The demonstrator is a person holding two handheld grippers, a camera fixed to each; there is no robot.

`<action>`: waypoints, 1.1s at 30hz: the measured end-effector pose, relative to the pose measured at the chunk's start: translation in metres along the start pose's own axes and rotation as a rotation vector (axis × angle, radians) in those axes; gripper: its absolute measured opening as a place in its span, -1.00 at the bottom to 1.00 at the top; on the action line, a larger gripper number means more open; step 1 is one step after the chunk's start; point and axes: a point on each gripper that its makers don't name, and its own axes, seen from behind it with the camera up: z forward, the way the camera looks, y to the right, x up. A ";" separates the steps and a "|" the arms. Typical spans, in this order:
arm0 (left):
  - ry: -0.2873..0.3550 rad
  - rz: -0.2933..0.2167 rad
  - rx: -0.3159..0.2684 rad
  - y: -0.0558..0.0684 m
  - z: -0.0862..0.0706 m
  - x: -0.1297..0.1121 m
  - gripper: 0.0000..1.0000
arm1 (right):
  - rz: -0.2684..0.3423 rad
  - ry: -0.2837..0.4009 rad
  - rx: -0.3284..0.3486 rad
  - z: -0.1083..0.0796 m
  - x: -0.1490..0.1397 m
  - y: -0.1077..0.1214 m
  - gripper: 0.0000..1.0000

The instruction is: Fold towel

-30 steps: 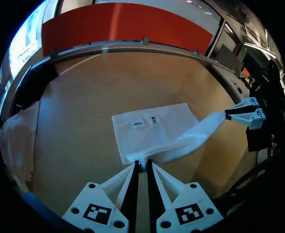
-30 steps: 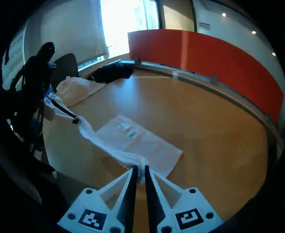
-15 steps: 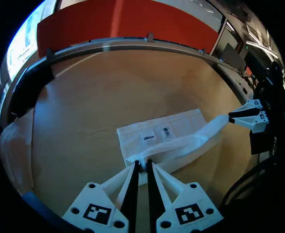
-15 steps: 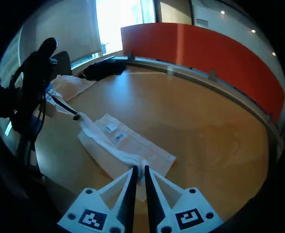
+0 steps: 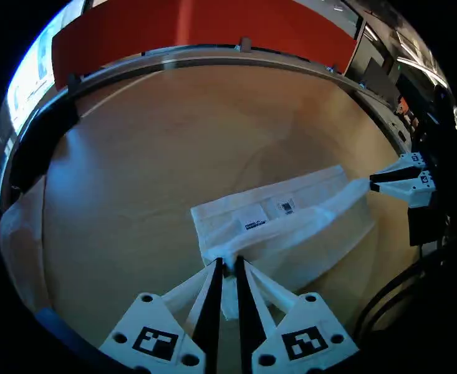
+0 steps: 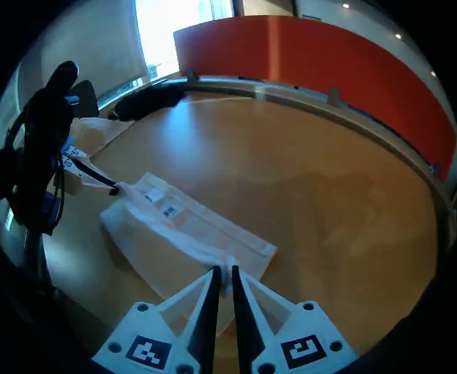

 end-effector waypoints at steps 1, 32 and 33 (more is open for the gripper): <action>-0.001 -0.002 0.004 -0.001 0.002 0.000 -0.66 | 0.005 -0.002 -0.003 0.002 0.000 0.001 -0.72; 0.064 -0.017 0.117 -0.043 -0.008 0.011 0.55 | -0.019 0.012 -0.144 0.002 0.000 0.032 0.56; 0.065 -0.024 0.116 -0.043 -0.010 0.010 0.56 | -0.021 0.013 -0.142 0.001 -0.001 0.031 0.63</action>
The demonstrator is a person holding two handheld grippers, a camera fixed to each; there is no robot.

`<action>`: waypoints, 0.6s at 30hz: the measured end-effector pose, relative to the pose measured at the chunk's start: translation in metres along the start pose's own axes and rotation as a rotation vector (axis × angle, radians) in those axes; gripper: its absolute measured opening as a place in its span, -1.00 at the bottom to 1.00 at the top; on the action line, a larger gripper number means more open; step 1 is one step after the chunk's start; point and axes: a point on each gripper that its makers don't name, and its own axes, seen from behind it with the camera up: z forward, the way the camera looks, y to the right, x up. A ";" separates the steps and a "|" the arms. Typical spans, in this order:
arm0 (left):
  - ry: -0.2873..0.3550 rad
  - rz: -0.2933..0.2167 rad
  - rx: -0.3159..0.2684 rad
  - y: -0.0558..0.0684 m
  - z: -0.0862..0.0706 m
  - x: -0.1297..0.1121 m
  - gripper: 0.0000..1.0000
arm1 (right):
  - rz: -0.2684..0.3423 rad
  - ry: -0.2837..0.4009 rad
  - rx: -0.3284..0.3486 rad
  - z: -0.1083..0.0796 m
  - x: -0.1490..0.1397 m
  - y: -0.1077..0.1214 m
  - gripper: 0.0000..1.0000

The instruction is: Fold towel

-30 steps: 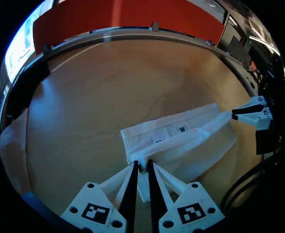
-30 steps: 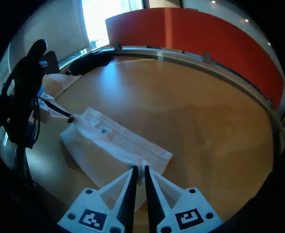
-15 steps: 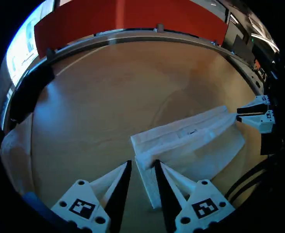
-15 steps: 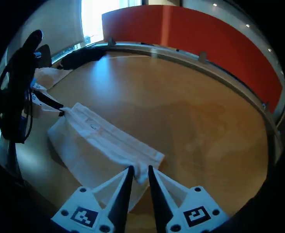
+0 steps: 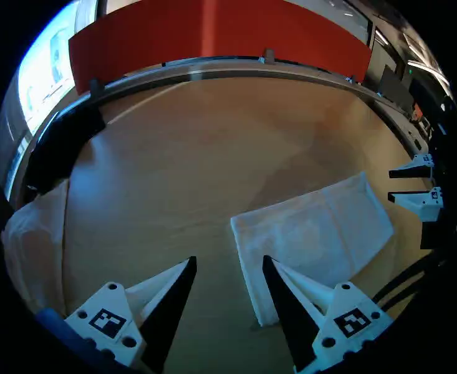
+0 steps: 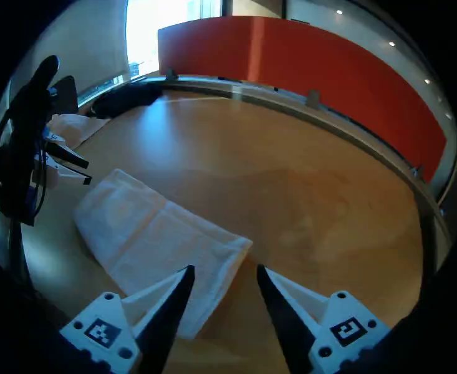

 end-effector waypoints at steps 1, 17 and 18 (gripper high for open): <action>0.000 -0.007 -0.002 0.000 -0.001 -0.001 0.56 | -0.002 0.001 0.002 -0.001 -0.001 -0.001 0.67; -0.002 -0.044 -0.014 0.011 -0.031 -0.035 0.56 | -0.004 -0.002 0.003 -0.025 -0.024 -0.015 0.66; -0.002 -0.048 -0.012 0.012 -0.033 -0.039 0.56 | -0.002 -0.003 0.002 -0.027 -0.025 -0.016 0.66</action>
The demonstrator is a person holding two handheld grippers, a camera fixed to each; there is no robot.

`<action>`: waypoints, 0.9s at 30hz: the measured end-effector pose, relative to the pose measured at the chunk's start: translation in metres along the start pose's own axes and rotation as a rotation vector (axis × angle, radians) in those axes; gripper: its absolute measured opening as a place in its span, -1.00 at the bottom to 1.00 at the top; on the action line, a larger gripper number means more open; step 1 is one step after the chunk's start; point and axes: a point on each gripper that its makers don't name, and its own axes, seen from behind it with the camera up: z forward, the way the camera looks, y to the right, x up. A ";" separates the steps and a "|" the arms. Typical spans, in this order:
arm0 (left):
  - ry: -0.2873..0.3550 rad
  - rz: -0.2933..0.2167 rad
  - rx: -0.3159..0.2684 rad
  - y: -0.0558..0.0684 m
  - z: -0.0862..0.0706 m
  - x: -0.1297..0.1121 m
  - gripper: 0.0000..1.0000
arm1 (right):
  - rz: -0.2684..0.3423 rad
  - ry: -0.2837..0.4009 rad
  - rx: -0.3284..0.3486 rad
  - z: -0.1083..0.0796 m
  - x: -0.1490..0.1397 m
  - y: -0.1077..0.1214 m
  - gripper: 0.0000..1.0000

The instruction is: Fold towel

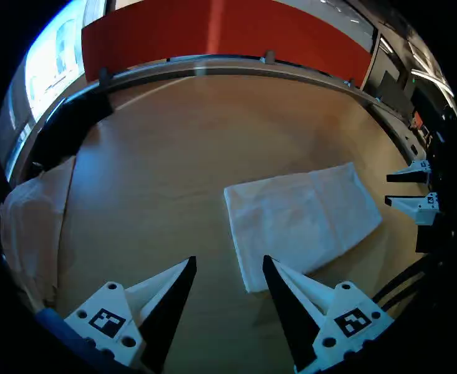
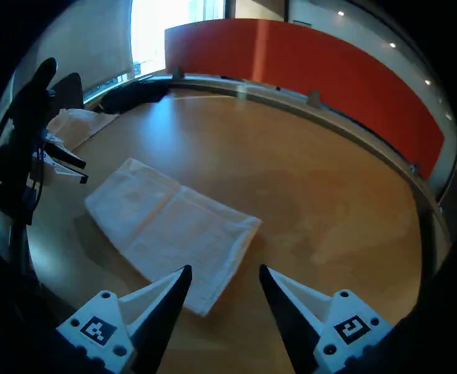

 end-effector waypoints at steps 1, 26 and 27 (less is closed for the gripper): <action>-0.001 -0.005 0.002 0.000 -0.002 -0.004 0.56 | 0.002 -0.001 0.000 -0.002 -0.002 -0.001 0.66; 0.012 -0.133 0.067 -0.012 -0.052 -0.048 0.56 | -0.104 -0.061 0.071 -0.004 -0.032 -0.016 0.66; 0.011 -0.139 0.071 -0.014 -0.054 -0.050 0.56 | -0.115 -0.067 0.075 -0.004 -0.035 -0.017 0.66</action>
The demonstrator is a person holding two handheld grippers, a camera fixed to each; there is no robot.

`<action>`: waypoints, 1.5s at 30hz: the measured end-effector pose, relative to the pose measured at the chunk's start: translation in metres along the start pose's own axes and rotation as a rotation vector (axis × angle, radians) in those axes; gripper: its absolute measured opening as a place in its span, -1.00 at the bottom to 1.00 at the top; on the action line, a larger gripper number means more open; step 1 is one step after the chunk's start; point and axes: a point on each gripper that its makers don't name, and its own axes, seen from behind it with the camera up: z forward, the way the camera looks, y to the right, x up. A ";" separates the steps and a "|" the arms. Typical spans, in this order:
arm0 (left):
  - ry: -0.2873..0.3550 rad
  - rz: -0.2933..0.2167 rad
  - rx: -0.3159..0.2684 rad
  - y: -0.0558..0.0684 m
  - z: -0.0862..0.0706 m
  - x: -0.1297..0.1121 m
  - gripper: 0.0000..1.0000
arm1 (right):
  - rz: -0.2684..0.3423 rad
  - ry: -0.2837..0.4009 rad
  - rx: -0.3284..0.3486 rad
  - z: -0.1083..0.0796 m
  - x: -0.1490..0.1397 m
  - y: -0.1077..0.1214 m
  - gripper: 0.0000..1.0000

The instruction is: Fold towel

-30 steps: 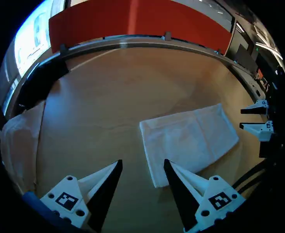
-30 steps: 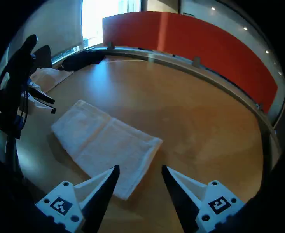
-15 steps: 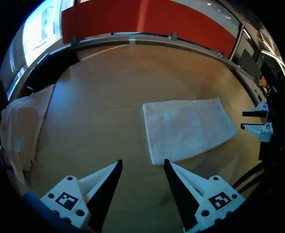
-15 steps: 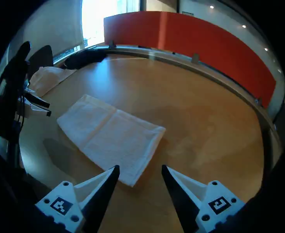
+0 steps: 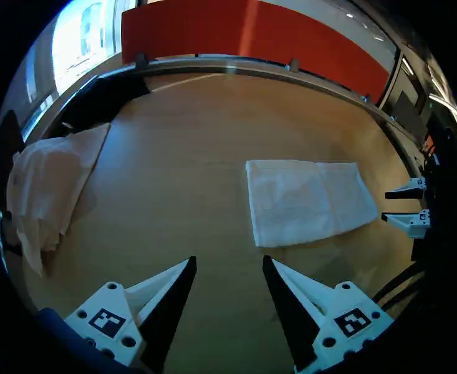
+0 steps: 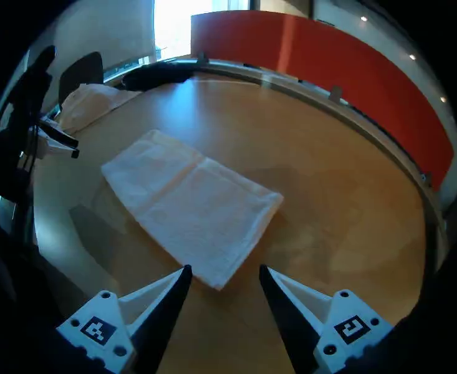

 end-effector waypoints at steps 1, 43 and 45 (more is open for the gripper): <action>-0.001 -0.006 0.004 -0.002 -0.001 -0.002 0.56 | -0.011 -0.006 0.003 0.001 -0.003 0.000 0.66; -0.035 -0.067 0.034 -0.015 -0.018 -0.035 0.56 | -0.075 -0.033 0.098 0.010 -0.019 -0.010 -0.90; -0.036 -0.066 0.036 -0.016 -0.018 -0.035 0.56 | -0.071 -0.021 0.089 0.007 -0.014 -0.008 -0.90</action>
